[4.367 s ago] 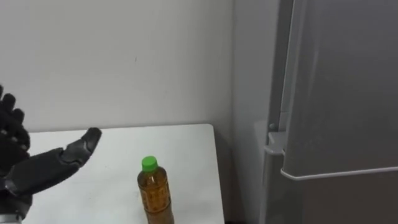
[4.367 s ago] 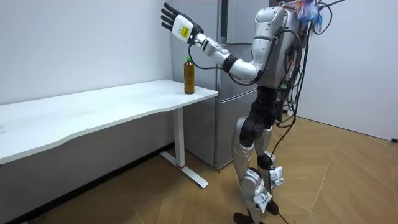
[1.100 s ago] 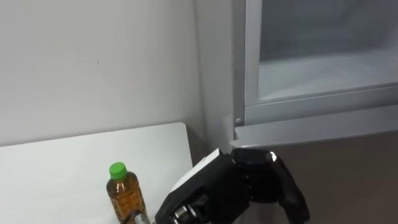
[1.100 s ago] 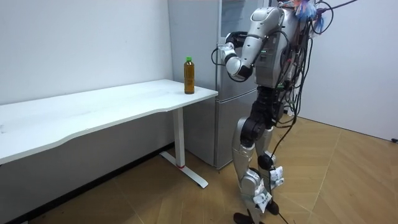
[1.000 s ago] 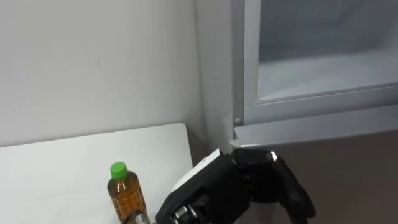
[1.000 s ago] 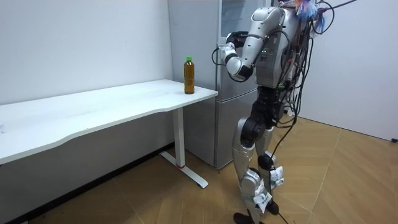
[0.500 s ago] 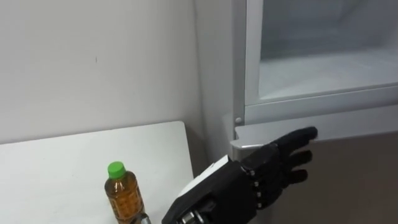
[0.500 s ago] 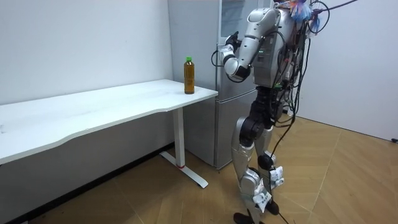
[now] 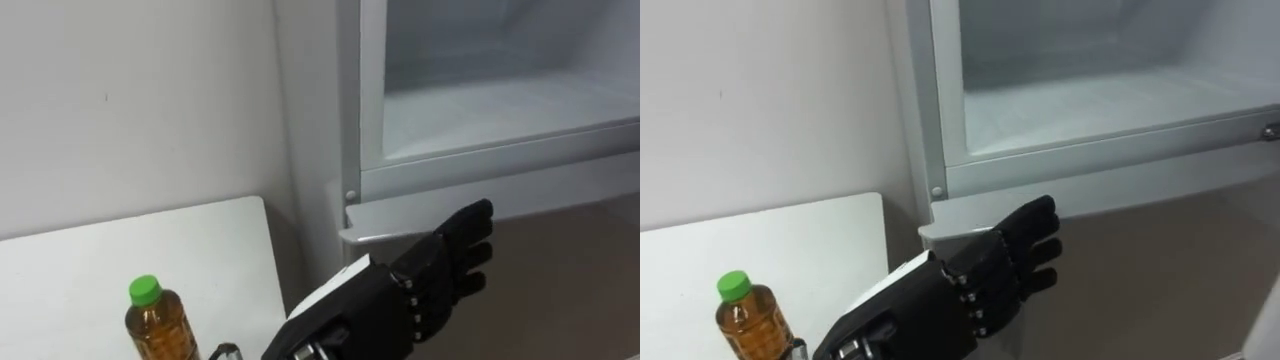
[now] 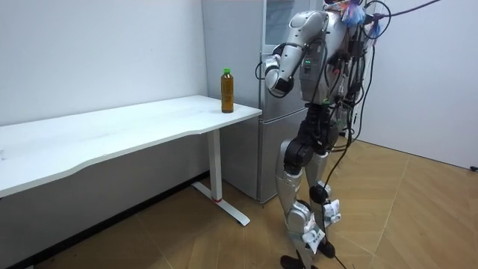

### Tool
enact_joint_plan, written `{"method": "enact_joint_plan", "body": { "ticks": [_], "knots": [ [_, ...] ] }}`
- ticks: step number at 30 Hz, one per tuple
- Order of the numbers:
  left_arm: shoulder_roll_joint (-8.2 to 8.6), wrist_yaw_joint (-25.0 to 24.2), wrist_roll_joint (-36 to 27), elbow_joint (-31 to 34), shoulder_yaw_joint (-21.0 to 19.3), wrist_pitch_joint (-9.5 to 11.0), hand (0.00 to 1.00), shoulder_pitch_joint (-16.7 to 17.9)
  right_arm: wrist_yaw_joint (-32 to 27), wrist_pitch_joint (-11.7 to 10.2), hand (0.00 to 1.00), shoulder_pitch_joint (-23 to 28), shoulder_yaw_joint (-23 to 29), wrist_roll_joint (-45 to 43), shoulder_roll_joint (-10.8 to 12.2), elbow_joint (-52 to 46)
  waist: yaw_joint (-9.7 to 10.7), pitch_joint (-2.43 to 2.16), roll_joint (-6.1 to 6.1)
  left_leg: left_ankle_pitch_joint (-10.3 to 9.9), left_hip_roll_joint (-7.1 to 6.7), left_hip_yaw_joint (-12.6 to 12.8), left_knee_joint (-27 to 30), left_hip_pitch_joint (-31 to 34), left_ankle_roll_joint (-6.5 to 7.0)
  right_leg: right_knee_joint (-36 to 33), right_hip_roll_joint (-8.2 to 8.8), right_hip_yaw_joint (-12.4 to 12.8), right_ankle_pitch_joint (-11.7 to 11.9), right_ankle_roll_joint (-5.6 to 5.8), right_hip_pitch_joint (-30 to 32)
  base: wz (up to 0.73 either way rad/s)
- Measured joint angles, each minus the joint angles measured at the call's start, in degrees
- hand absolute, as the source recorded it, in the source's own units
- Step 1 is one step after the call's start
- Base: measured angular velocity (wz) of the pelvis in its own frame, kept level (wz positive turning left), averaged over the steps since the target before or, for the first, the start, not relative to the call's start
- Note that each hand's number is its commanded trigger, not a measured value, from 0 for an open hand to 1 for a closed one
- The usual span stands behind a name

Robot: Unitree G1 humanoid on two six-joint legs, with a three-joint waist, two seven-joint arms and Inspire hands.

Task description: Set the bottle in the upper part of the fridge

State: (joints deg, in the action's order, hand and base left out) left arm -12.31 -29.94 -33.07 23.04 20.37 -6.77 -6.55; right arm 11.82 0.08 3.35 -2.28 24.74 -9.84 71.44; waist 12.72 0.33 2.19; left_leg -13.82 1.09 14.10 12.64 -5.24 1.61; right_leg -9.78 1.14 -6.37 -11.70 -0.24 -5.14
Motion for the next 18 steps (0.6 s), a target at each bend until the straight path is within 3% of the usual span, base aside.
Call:
{"method": "enact_joint_plan", "body": {
  "ticks": [6,13,18],
  "knots": [
    [0.1,0.03,-0.07,-0.05,0.44,-0.01,0.0,-0.21,-0.23,0.02,0.0,-0.87,0.14,0.05,-0.05,-0.08,2.98,-0.1,0.2,-0.01,0.43,1.04,0.07,-0.14,-0.01,-0.01,-0.39,1.29,0.3,-0.29,0.19,-0.07],
    [0.39,0.16,-0.06,-0.46,2.3,-0.04,0.0,-0.64,-0.37,0.02,0.0,-0.82,-0.09,0.96,-0.84,-0.17,3.48,0.1,0.79,-0.17,1.32,4.74,0.03,-1.79,-0.29,0.02,-1.43,4.71,0.76,-0.68,0.38,-0.28],
    [0.78,-0.16,-0.1,-0.52,2.35,-0.27,0.0,-3.39,-0.38,-0.01,0.0,-0.26,-0.43,2.49,-1.55,-0.29,4.05,0.3,1.1,-0.72,2.35,6.7,-0.15,-1.74,-1.2,-0.9,-2.35,6.53,1.14,-1.12,2.06,-0.25]
  ]
}}
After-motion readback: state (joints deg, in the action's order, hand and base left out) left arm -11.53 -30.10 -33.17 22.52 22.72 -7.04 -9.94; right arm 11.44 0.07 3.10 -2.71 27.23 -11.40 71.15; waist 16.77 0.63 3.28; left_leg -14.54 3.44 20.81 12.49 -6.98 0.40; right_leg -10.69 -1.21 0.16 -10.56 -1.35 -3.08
